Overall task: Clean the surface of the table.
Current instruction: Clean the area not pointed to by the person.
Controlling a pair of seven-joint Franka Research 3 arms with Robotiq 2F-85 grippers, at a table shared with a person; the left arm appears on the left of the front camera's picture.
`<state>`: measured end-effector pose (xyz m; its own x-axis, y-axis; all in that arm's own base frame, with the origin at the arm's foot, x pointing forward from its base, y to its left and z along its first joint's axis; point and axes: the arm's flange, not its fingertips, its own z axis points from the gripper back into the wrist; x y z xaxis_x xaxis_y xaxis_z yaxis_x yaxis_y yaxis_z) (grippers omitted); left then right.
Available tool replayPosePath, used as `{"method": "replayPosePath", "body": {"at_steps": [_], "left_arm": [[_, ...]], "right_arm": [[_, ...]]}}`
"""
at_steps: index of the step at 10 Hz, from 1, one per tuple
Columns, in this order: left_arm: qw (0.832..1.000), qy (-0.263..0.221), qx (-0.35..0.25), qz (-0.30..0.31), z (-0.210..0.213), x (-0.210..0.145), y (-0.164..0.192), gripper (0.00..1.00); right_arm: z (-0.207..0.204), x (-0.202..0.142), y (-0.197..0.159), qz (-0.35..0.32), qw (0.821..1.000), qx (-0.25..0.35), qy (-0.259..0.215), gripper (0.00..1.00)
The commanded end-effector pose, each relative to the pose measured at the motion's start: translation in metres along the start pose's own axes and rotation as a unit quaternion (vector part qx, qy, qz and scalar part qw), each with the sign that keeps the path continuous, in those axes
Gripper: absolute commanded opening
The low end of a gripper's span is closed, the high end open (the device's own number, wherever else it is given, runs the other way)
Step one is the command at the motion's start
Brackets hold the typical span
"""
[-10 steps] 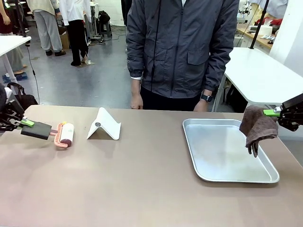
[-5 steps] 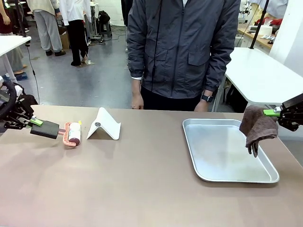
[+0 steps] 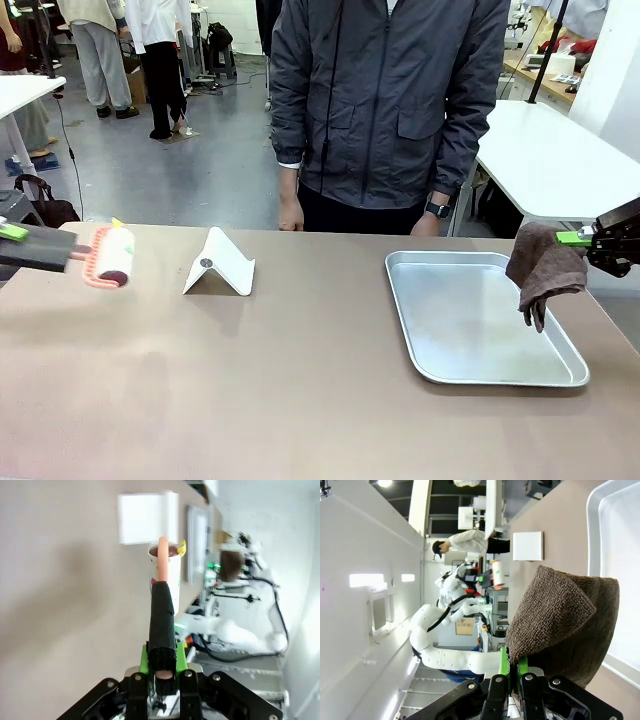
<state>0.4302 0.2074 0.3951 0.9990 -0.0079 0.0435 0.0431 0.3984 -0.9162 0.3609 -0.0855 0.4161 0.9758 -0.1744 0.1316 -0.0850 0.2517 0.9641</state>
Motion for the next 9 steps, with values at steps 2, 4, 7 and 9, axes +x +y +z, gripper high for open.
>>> {"method": "replayPosePath", "body": {"at_steps": [2, 4, 7, 9], "left_arm": [[0.997, -0.003, -0.073, -0.022, 0.029, -0.052, -0.008, 0.22], [0.994, -0.037, -0.092, -0.039, 0.048, -0.095, -0.006, 0.22], [0.992, -0.040, -0.103, -0.057, 0.053, -0.123, -0.001, 0.22], [0.994, -0.047, -0.096, -0.038, 0.058, -0.109, 0.000, 0.22]], "right_arm": [[0.001, 0.001, 0.002, 0.006, 1.000, 0.003, -0.004, 0.07], [0.001, 0.001, 0.002, 0.006, 1.000, 0.003, -0.004, 0.07], [0.001, 0.001, 0.002, 0.006, 1.000, 0.003, -0.004, 0.07], [0.001, 0.001, 0.002, 0.006, 1.000, 0.003, -0.004, 0.07]]}}
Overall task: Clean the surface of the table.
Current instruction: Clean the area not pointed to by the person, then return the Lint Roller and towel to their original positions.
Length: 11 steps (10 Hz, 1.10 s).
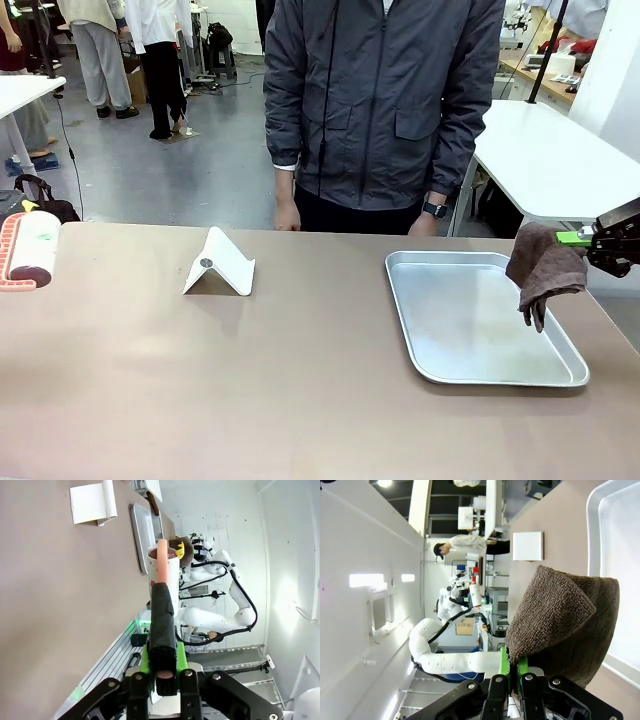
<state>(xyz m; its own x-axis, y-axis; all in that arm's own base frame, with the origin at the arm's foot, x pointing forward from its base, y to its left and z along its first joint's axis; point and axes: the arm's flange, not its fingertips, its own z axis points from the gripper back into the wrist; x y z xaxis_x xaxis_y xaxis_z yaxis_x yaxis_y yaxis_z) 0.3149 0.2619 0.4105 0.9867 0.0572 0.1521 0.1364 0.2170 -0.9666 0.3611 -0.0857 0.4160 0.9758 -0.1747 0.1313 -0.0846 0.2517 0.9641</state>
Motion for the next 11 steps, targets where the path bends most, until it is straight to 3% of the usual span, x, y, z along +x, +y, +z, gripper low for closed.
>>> {"method": "replayPosePath", "body": {"at_steps": [1, 11], "left_arm": [[1.000, 0.001, 0.000, 0.004, -0.0003, 0.0062, -0.0026, 0.22], [1.000, 0.001, 0.000, 0.004, -0.0003, 0.0062, -0.0026, 0.22]], "right_arm": [[0.0012, 0.0011, 0.0022, 0.006, 1.000, 0.003, -0.004, 0.07], [0.0012, 0.0011, 0.0022, 0.006, 1.000, 0.003, -0.004, 0.07]]}}
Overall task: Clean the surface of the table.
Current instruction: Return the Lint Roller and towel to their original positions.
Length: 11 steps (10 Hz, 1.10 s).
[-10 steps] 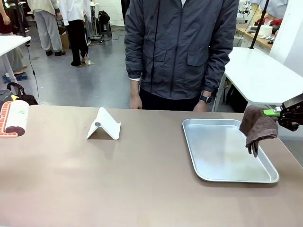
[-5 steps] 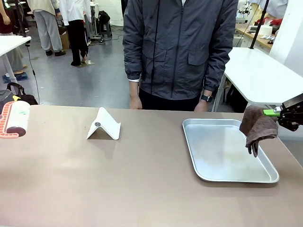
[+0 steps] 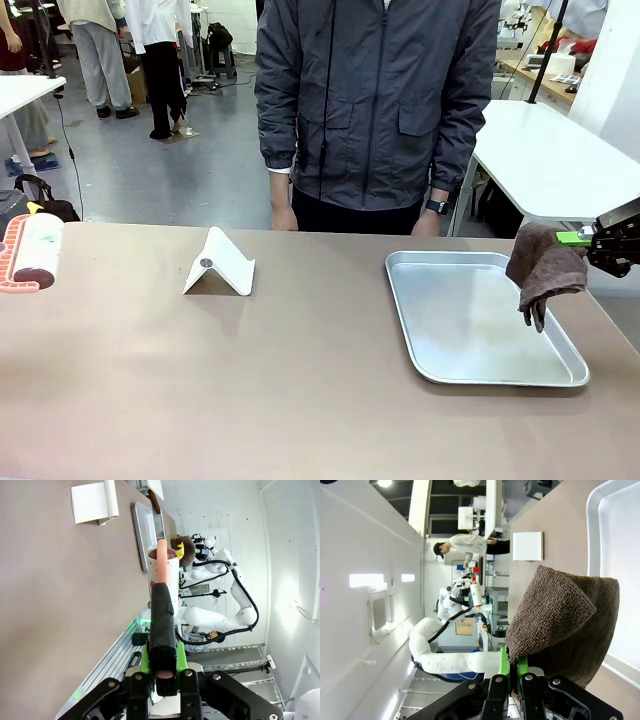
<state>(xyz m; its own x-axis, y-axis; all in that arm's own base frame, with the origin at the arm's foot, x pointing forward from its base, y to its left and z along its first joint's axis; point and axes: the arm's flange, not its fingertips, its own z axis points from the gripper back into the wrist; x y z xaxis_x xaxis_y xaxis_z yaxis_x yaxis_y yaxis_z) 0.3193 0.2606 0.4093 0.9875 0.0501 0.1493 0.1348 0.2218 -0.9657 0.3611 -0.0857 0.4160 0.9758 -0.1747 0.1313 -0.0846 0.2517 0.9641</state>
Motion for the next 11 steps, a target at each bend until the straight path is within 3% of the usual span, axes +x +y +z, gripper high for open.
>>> {"method": "replayPosePath", "body": {"at_steps": [1, 5, 7, 10, 11], "left_arm": [[1.000, -0.003, -0.002, 0.004, 0.002, 0.002, -0.004, 0.22], [1.000, 0.000, 0.000, 0.000, 0.000, 0.000, 0.000, 0.22], [0.999, 0.035, -0.009, -0.022, -0.030, 0.025, -0.039, 0.22], [0.996, 0.055, 0.050, -0.043, -0.081, 0.062, -0.097, 0.22], [0.994, 0.082, 0.066, -0.041, -0.097, 0.078, -0.110, 0.22]], "right_arm": [[0.001, 0.001, 0.002, 0.006, 1.000, 0.003, -0.004, 0.07], [-0.009, 0.002, 0.001, 0.011, 1.000, -0.002, 0.010, 0.07], [-0.048, 0.012, 0.016, 0.069, 0.996, -0.031, 0.049, 0.07], [-0.132, 0.028, 0.033, 0.138, 0.978, -0.052, 0.146, 0.07], [-0.161, 0.032, 0.036, 0.158, 0.971, -0.058, 0.169, 0.07]]}}
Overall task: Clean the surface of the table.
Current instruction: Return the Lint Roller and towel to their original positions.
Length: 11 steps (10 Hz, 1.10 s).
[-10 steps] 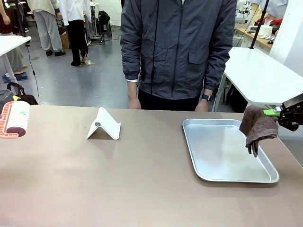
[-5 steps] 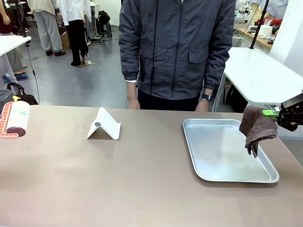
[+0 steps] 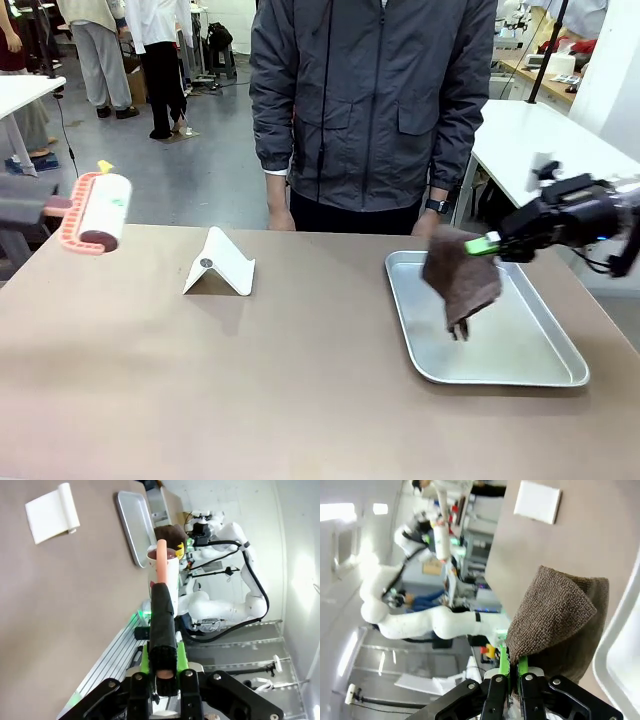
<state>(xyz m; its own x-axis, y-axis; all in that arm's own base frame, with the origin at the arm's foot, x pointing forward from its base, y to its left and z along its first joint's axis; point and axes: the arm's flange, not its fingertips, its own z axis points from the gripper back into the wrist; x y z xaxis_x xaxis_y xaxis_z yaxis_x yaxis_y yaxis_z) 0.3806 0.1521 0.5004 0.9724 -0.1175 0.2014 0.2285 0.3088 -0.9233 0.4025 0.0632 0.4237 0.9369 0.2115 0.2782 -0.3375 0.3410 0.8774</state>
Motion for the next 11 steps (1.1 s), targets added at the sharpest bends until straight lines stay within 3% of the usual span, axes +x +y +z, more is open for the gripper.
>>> {"method": "replayPosePath", "body": {"at_steps": [1, 3, 4, 6, 7, 11], "left_arm": [[0.998, 0.028, 0.040, 0.029, -0.017, 0.030, -0.014, 0.22], [0.993, 0.081, 0.075, 0.033, -0.054, 0.074, -0.031, 0.22], [0.988, 0.105, 0.101, 0.041, -0.082, 0.102, -0.041, 0.22], [0.979, 0.100, 0.159, 0.082, -0.111, 0.132, -0.047, 0.22], [0.973, 0.107, 0.182, 0.098, -0.130, 0.149, -0.049, 0.22], [0.957, 0.084, 0.238, 0.144, -0.196, 0.203, -0.037, 0.22]], "right_arm": [[-0.034, 0.032, -0.007, 0.039, 0.999, -0.014, 0.023, 0.07], [-0.087, 0.063, -0.008, 0.030, 0.999, -0.015, -0.019, 0.07], [-0.111, 0.080, -0.017, 0.006, 0.998, -0.019, -0.067, 0.07], [-0.129, 0.090, -0.026, -0.027, 0.993, -0.003, -0.116, 0.07], [-0.137, 0.092, -0.033, -0.046, 0.992, 0.017, -0.115, 0.07], [-0.145, 0.083, -0.057, -0.076, 0.996, -0.008, -0.056, 0.07]]}}
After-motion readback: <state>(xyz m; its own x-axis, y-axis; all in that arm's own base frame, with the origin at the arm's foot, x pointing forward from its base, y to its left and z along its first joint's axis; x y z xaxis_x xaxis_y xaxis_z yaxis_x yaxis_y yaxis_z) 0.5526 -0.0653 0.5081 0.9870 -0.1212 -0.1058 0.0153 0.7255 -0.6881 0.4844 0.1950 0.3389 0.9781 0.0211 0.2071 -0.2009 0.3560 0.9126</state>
